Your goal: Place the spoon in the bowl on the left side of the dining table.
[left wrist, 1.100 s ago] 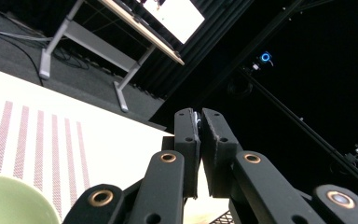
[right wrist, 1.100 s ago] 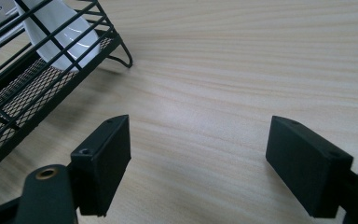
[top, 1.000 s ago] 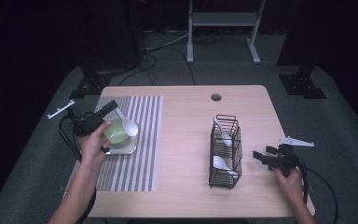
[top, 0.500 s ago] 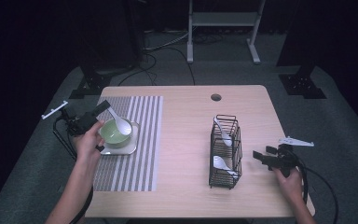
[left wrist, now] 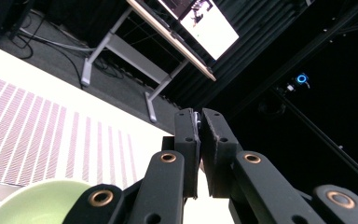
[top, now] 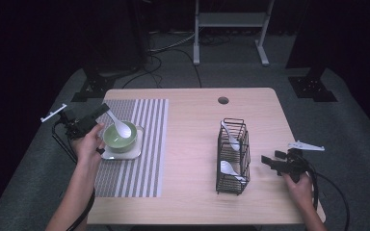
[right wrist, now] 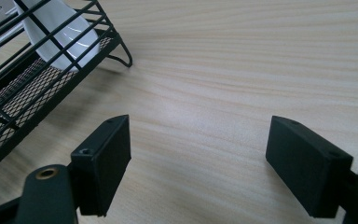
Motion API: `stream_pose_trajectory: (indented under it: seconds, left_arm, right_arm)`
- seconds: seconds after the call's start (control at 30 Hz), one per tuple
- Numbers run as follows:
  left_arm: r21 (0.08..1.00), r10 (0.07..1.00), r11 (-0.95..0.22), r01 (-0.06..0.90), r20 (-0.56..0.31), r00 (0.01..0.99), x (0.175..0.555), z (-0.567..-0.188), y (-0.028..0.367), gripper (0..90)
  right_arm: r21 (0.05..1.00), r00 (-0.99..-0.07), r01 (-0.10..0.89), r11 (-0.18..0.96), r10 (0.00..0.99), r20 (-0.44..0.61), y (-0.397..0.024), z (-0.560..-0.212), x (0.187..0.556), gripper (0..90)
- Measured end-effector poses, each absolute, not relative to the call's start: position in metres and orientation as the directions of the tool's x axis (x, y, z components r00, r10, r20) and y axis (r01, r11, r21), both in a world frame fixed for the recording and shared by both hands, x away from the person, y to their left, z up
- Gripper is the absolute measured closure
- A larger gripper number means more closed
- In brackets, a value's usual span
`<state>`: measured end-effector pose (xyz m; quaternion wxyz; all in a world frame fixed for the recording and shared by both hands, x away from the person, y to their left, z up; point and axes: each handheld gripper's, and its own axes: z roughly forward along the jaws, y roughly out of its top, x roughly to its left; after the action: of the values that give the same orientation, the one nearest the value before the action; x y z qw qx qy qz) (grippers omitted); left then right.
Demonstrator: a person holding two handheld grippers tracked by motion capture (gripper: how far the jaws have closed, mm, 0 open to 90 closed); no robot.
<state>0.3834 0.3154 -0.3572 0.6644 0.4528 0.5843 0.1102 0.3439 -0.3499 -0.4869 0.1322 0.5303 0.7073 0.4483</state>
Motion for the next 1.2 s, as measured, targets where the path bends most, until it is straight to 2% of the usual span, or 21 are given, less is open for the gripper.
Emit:
stream_pose_trajectory:
  seconds: [1.2]
  left_arm:
    - [0.698,0.691,0.623,0.354,-0.703,0.17,0.389,-0.387,0.351,85.3]
  right_arm:
    - [0.771,-0.4,0.635,0.039,0.871,0.285,-0.349,-0.487,0.344,21.1]
